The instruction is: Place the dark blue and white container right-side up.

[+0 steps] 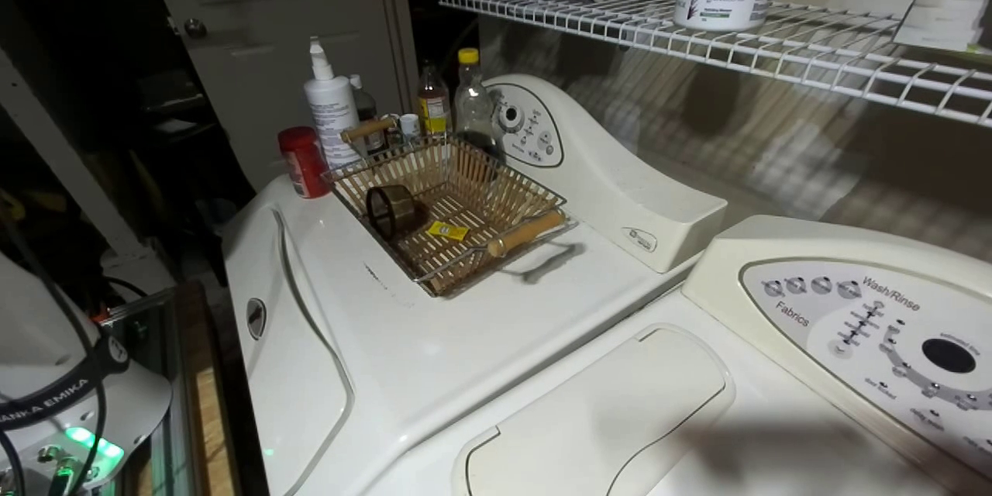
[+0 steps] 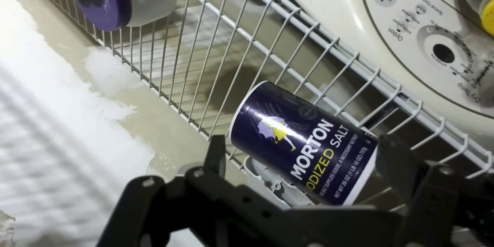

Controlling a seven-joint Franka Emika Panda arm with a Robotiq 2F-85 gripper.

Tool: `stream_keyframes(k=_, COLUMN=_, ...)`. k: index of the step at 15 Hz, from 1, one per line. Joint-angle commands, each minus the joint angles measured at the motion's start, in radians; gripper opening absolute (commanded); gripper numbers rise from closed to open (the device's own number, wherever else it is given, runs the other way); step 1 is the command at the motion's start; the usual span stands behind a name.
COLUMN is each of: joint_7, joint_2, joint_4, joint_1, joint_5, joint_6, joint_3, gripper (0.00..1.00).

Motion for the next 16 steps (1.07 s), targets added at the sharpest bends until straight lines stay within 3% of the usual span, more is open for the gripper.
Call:
stream_keyframes(k=1, joint_7=0.074, joint_2=0.021, joint_4=0.035, joint_1=-0.015, joint_5=0.100, joint_6=0.079, joint_3=0.004, gripper=1.00)
stream_keyframes(k=7, joint_7=0.330, joint_2=0.084, joint_4=0.154, joint_1=-0.007, joint_5=0.151, joint_6=0.025, joint_3=-0.014, gripper=1.00)
stream_keyframes(k=12, joint_7=0.535, joint_2=0.171, joint_4=0.285, joint_1=-0.008, joint_5=0.157, joint_6=-0.101, joint_3=-0.031, gripper=1.00)
stream_keyframes(k=16, joint_7=0.650, joint_2=0.257, joint_4=0.436, joint_1=0.000, joint_5=0.225, joint_6=-0.251, joint_3=-0.067, gripper=1.00)
